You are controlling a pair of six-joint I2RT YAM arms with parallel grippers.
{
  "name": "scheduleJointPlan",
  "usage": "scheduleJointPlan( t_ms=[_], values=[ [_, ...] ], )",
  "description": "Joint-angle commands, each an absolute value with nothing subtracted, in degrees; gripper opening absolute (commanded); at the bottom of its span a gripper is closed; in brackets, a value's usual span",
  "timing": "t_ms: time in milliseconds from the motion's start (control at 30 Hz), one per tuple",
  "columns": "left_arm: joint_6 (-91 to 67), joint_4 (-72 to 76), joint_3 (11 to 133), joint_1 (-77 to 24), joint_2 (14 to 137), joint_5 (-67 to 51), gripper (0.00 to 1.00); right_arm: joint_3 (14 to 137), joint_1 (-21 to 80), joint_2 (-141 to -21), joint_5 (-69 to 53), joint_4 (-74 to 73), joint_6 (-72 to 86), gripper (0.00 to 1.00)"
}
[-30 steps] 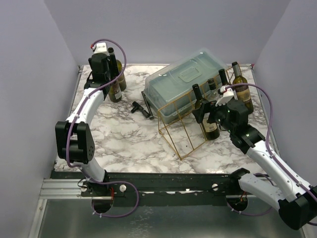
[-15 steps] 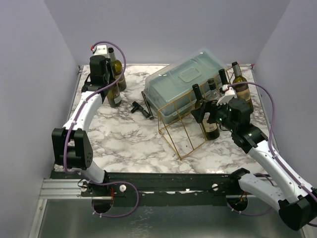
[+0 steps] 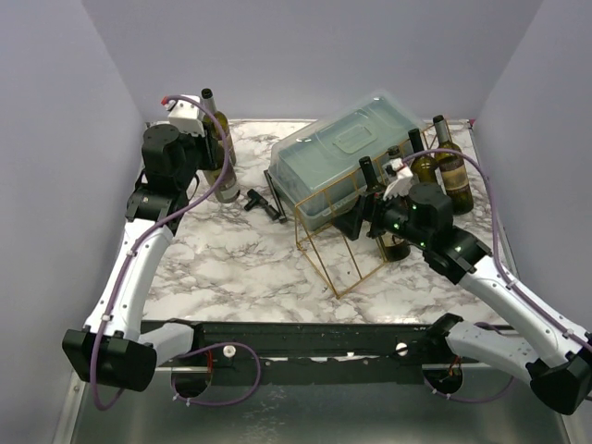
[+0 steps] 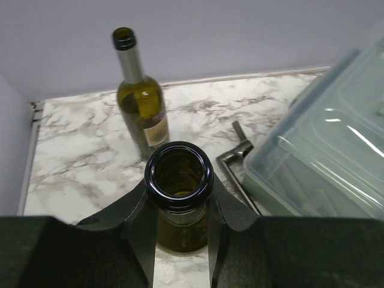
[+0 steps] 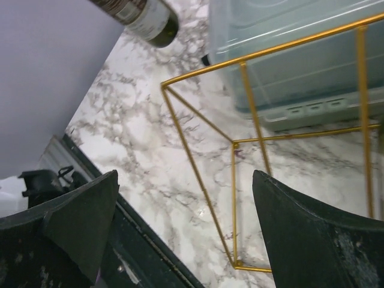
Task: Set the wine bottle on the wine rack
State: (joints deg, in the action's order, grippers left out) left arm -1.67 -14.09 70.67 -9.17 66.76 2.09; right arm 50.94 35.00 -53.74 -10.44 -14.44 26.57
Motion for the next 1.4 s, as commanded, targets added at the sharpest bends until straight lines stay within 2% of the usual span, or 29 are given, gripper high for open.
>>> scheduleJointPlan(
  t_ms=[0, 200, 367, 567, 933, 1200, 1367],
  values=[
    [-1.9, -10.9, 71.2, -10.0, 64.8, -9.2, 0.00, 53.2, 41.0, -55.9, -9.6, -12.1, 27.3, 0.95],
    [-4.0, -11.8, 72.8, -9.5, 67.0, -16.2, 0.00, 52.9, 49.2, -63.2, -8.2, -2.5, 24.3, 0.95],
    [-4.9, -11.8, 73.1, -9.3, 66.6, -17.5, 0.00, 60.7, 56.1, -73.3, -5.1, 1.8, 20.4, 0.96],
    [-6.1, -11.1, 73.0, -8.8, 66.4, -19.4, 0.00, 70.5, 56.7, -81.2, -1.0, 4.0, 18.3, 1.00],
    [-13.7, -5.8, 72.3, -3.9, 68.6, -28.1, 0.00, 78.2, 56.7, -93.3, 8.3, 10.8, 12.2, 1.00],
    [-17.9, -3.1, 72.2, -0.9, 71.0, -32.3, 0.00, 86.0, 56.7, -102.1, 10.2, 10.4, 9.8, 1.00],
    [-21.8, -0.9, 72.0, -0.5, 72.2, -34.2, 0.00, 92.4, 56.7, -107.1, 15.7, 6.6, 9.0, 1.00]
  ],
)
